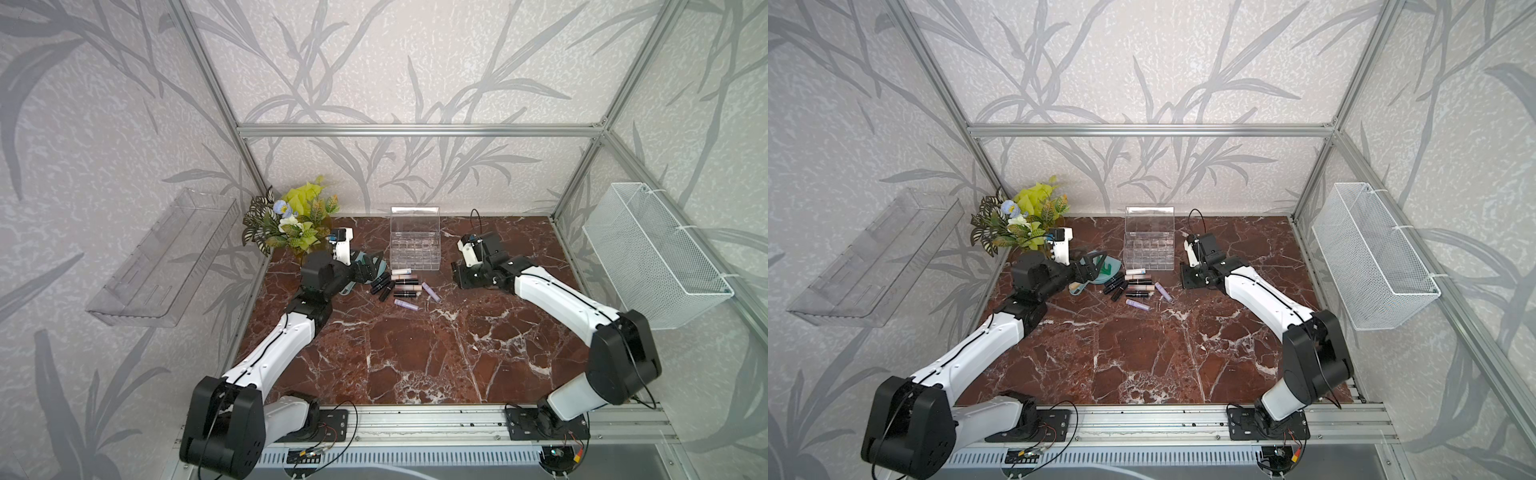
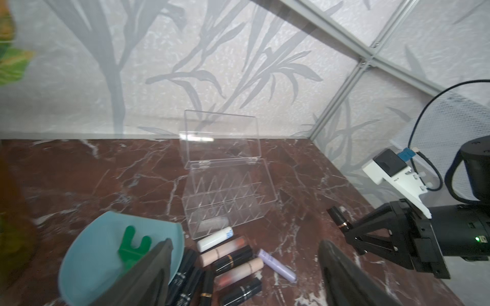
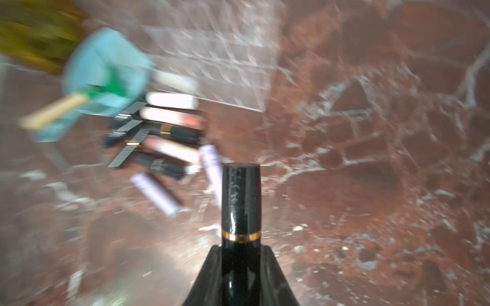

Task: Arrange the lipsticks in the organizer
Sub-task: Pick up the lipstick at the center of the board.

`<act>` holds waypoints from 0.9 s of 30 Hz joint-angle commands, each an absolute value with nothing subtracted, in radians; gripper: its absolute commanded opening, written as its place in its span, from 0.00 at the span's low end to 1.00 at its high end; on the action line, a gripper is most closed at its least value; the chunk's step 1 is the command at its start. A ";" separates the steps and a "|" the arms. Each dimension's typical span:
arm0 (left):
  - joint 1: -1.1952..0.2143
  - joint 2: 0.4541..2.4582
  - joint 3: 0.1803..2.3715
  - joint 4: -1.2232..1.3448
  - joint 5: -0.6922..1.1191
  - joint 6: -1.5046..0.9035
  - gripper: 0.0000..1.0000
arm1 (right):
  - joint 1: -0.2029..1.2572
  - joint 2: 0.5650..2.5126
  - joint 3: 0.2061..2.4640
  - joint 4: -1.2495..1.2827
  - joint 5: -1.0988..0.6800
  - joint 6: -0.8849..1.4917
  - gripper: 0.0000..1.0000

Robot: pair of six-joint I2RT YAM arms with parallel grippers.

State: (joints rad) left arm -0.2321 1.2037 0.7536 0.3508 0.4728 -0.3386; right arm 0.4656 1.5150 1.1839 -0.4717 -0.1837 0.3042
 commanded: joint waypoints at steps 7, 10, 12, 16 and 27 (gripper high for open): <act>-0.238 1.284 0.881 0.346 0.903 -0.538 0.71 | 0.504 1.374 1.154 -0.388 -0.634 0.373 0.12; -0.244 1.298 0.882 0.442 1.005 -0.641 0.67 | 0.521 1.356 1.161 -0.361 -0.695 0.402 0.12; -0.255 1.294 0.885 0.475 1.032 -0.667 0.67 | 0.525 1.349 1.172 -0.348 -0.720 0.416 0.12; -0.288 1.315 0.897 0.515 1.102 -0.689 0.68 | 0.534 1.351 1.190 -0.296 -0.762 0.458 0.12; -0.358 1.340 0.951 0.410 1.107 -0.614 0.79 | 0.582 1.378 1.241 -0.232 -0.775 0.499 0.12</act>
State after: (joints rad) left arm -0.3538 1.3399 0.9195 0.4194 1.0805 -0.6395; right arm 0.5739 1.3754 1.2102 -0.2825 -0.7525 0.4816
